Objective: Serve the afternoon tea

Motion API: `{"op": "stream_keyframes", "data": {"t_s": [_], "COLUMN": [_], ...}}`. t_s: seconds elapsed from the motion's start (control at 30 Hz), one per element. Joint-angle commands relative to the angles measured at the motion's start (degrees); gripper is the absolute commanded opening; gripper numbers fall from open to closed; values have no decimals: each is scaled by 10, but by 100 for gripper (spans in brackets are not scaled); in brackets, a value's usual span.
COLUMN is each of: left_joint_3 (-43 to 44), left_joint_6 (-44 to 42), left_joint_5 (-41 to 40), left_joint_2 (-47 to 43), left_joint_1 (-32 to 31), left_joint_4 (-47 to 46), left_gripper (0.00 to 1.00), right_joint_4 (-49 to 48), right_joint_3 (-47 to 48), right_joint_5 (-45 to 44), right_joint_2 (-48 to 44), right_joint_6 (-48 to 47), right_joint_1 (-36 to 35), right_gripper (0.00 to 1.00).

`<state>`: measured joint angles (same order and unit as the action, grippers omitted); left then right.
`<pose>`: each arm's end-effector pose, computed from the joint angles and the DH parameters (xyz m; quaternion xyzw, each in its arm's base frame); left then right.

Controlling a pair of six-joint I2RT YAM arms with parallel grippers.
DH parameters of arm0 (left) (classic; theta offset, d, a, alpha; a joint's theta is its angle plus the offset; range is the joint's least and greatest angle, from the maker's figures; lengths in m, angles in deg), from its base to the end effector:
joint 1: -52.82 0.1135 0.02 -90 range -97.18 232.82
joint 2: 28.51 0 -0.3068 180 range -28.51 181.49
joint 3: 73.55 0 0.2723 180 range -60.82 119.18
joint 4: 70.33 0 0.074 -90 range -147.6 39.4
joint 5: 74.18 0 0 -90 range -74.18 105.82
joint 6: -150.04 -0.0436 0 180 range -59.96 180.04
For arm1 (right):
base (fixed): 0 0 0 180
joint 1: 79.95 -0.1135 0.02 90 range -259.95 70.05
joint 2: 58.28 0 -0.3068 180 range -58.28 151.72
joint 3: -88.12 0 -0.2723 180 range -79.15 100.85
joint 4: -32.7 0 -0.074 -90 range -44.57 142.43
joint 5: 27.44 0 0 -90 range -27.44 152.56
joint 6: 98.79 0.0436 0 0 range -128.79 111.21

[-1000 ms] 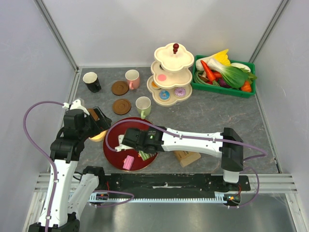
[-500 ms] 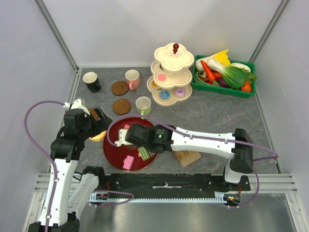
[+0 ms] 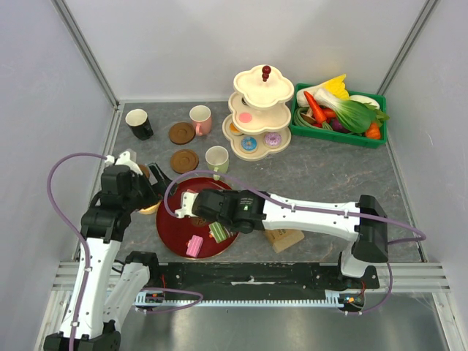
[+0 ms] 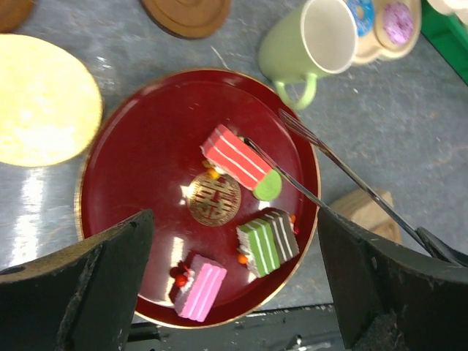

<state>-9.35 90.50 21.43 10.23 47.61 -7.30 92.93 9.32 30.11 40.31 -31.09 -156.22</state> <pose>0.1187 -0.0151 0.3510 -0.1748 0.8791 -0.1769 0.4066 0.1170 0.3803 0.3357 -0.6481 0.6605 -0.1176 0.3603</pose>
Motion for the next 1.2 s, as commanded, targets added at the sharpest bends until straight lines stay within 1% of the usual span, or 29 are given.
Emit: {"op": "stream_keyframes", "data": {"t_s": [0.0, 0.1, 0.17, 0.27, 0.3, 0.4, 0.43, 0.53, 0.6, 0.77, 0.87, 0.9, 0.93, 1.0, 1.1, 1.17], "left_joint_3": [-30, -61, -93, -137, -142, -156, -169, -218, -235, -232, -245, -247, -250, -247, -244, -241], "left_joint_6": [30, 62, 98, 148, 157, 184, 196, 236, 247, 239, 248, 251, 255, 254, 252, 251], "left_joint_5": [108, 161, 193, 231, 226, 165, 151, 179, 192, 188, 198, 206, 210, 210, 207, 199], "left_joint_2": [10, 19, 22, 35, 41, 43, 38, 24, 28, 70, 83, 87, 92, 96, 96, 94], "left_joint_1": [1, 1, 1, 0, 0, -1, -1, 0, 0, -1, 0, 0, 0, -1, 0, -1], "left_joint_4": [-60, -99, -143, -202, -203, -171, -176, -244, -282, -291, -327, -346, -351, -355, -347, -334], "left_gripper": [98, 98, 99, 97, 95, 92, 91, 89, 85, 73, 70, 67, 64, 56, 36, 25], "right_joint_4": [-32, -50, -59, -69, -70, -67, -65, -59, -58, -58, -58, -59, -58, -57, -53, -48], "right_joint_3": [-19, -46, -61, -77, -79, -80, -80, -78, -74, -64, -59, -58, -57, -55, -52, -49], "right_joint_5": [-32, -24, 4, 9, 7, -1, 0, -1, 3, 23, 49, 57, 56, 47, 42, 35], "right_joint_2": [-38, -53, -62, -74, -75, -84, -88, -93, -98, -111, -117, -119, -120, -121, -119, -114], "right_joint_6": [59, 103, 119, 132, 136, 152, 158, 171, 177, 181, 182, 183, 183, 184, 185, 190], "right_joint_1": [-1, -1, -3, -5, -5, -5, -5, -5, -5, -5, -5, -5, -5, -5, -5, -5], "right_gripper": [48, 48, 48, 48, 48, 48, 48, 49, 49, 48, 48, 48, 48, 48, 48, 48]}}
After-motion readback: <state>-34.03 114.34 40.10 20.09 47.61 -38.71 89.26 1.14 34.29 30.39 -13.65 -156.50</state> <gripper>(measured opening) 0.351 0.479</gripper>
